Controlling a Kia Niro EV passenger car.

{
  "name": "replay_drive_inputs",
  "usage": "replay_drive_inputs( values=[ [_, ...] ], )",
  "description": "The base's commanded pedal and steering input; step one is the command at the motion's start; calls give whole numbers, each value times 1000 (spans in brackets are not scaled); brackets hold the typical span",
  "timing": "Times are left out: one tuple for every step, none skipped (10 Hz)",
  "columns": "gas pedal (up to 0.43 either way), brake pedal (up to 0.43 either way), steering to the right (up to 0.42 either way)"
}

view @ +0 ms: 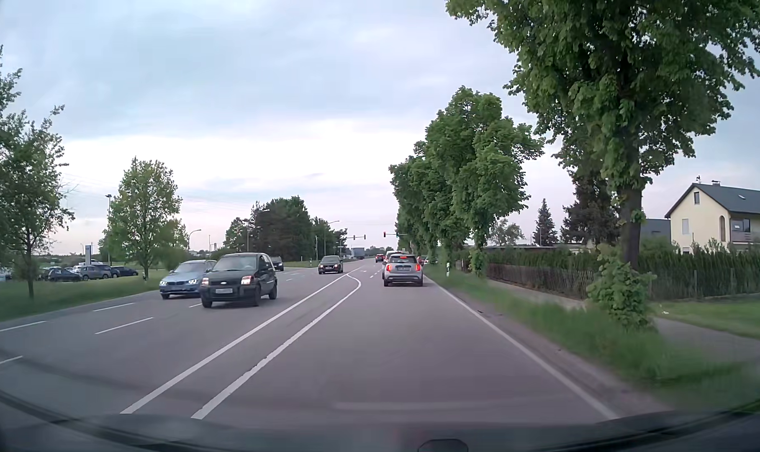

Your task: Follow the waypoints while adhering to traffic rules and regulations

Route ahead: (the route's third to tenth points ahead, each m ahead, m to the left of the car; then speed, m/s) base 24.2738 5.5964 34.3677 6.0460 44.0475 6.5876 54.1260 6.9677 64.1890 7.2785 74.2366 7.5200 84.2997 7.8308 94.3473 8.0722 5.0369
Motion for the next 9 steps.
replay_drive_inputs(
  values=[
    [0,0,2],
    [0,0,2],
    [0,0,2],
    [0,0,3],
    [0,0,2],
    [0,0,2],
    [0,0,2],
    [0,0,2],
    [0,0,2]
  ],
)
